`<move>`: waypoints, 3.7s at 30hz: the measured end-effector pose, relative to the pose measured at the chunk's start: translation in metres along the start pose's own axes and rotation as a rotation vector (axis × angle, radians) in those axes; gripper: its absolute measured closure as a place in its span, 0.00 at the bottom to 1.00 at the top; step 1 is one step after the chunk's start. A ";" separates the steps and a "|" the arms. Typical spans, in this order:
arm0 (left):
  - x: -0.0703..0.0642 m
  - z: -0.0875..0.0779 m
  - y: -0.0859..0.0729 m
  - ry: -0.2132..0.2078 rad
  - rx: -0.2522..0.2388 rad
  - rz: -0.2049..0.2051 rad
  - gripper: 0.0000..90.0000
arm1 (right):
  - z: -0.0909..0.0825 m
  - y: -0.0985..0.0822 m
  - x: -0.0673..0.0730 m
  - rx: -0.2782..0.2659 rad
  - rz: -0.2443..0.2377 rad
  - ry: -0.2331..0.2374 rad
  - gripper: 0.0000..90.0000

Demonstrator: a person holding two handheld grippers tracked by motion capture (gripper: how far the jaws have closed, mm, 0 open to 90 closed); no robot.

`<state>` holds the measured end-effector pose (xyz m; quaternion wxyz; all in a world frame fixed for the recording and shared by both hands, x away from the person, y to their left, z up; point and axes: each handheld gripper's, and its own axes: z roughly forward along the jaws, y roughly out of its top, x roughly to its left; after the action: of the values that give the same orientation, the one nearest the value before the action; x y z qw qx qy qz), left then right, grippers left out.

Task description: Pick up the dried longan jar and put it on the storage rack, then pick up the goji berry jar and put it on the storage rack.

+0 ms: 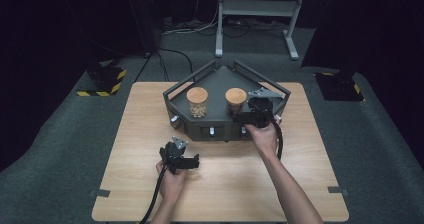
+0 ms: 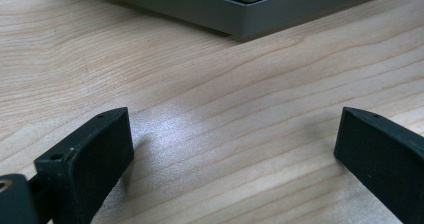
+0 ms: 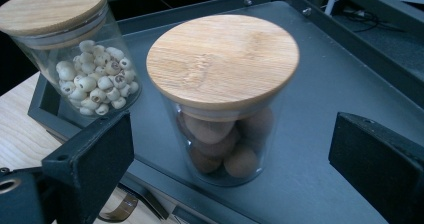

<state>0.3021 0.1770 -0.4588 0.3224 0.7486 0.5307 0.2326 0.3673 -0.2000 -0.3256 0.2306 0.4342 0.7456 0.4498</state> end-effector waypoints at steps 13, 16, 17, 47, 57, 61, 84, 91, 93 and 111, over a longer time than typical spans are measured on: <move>0.000 0.000 0.000 0.000 0.000 0.000 0.03 | -0.018 -0.008 -0.008 -0.020 -0.001 0.019 0.06; 0.000 0.000 0.000 0.000 -0.001 0.000 0.03 | -0.022 -0.011 -0.009 -0.024 -0.006 0.015 0.07; 0.000 0.000 0.000 0.000 0.000 0.000 0.03 | -0.023 -0.013 -0.010 -0.029 -0.006 0.018 0.07; 0.000 0.000 0.000 0.000 -0.001 0.000 0.03 | -0.054 -0.044 -0.030 -0.077 0.000 0.064 0.07; 0.000 0.000 0.000 0.000 0.000 0.000 0.03 | -0.061 -0.055 -0.035 -0.078 0.014 0.052 0.07; 0.000 0.000 0.000 0.000 0.000 0.000 0.03 | -0.062 -0.059 -0.036 -0.074 0.017 0.045 0.07; 0.000 0.000 0.000 -0.001 -0.001 0.000 0.03 | -0.069 -0.069 -0.042 -0.057 0.026 0.008 0.06; 0.000 0.000 0.000 -0.001 -0.001 0.000 0.03 | -0.070 -0.072 -0.045 -0.047 0.022 0.003 0.06; 0.000 0.000 0.000 -0.001 -0.001 0.000 0.03 | -0.072 -0.074 -0.046 -0.051 0.027 0.001 0.06; 0.000 0.000 0.000 -0.001 -0.001 0.000 0.03 | -0.081 -0.088 -0.061 -0.046 0.042 -0.007 0.05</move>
<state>0.3017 0.1771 -0.4589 0.3229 0.7486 0.5304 0.2326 0.3008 -0.3094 -0.3660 0.2336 0.4460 0.7249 0.4701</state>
